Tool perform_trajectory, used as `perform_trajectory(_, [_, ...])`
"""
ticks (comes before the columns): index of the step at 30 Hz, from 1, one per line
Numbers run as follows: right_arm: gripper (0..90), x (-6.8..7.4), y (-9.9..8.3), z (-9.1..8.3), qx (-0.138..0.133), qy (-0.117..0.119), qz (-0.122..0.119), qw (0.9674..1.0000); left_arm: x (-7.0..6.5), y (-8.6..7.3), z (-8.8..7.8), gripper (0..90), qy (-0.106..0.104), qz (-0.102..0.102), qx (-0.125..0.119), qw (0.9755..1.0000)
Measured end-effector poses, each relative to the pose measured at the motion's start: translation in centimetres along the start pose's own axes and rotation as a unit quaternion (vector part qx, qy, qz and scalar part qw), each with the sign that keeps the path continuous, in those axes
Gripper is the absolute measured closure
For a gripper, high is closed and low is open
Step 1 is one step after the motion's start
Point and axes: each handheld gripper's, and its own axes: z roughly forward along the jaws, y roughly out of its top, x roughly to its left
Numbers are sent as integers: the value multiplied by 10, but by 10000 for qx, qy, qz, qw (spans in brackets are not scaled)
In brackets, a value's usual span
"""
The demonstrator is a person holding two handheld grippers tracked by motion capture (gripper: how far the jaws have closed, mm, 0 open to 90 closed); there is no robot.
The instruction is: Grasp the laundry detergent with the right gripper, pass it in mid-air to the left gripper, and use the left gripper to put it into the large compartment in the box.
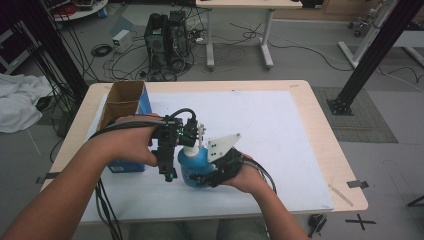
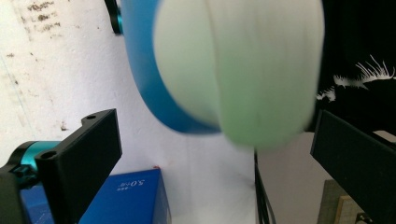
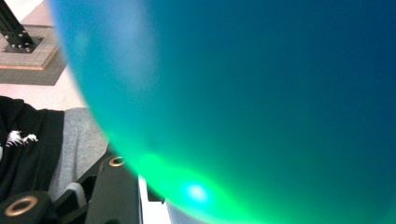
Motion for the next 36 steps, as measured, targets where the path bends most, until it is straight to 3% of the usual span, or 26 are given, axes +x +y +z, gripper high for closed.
perform_trajectory(5, [456,1,4,8,-3,47,-3,10000,-1,0,1,18,-38,-61,-22,10000])
perform_trajectory(8, [456,-1,8,13,-15,34,-137,9999,-2,0,2,18,-38,-64,-48,10000])
perform_trajectory(12, [456,-1,14,17,-162,93,-66,9998,-1,0,3,18,18,11,-28,10000])
perform_trajectory(14, [456,-2,16,18,-175,97,-135,9997,-1,0,4,18,-44,-55,-51,10000])
perform_trajectory(16, [457,-1,18,19,-159,99,-162,9997,-1,1,4,18,15,14,-44,10000])
perform_trajectory(17, [456,2,19,20,-87,238,38,9997,-1,1,4,18,52,12,-55,10000])
perform_trajectory(19, [456,1,20,21,-112,214,-10,9997,-3,1,5,18,43,-50,-73,10000])
perform_trajectory(20, [456,2,21,21,-130,213,79,9997,-3,2,5,18,55,-46,-73,9999])
perform_trajectory(21, [456,2,21,23,-154,187,82,9997,0,3,3,18,88,193,95,9997])
perform_trajectory(23, [456,4,22,22,-69,259,212,9994,-1,3,3,18,105,183,104,9997])
perform_trajectory(24, [456,4,22,22,-69,259,212,9994,-4,3,6,18,85,-16,-45,10000])
perform_trajectory(28, [456,5,25,24,-113,264,272,9992,-3,4,5,18,169,79,-27,9998])
perform_trajectory(31, [456,5,26,25,-112,288,326,9990,-5,4,6,18,199,-42,-62,9998])
perform_trajectory(36, [456,4,25,27,-133,238,374,9989,-5,5,6,18,353,29,-25,9994])
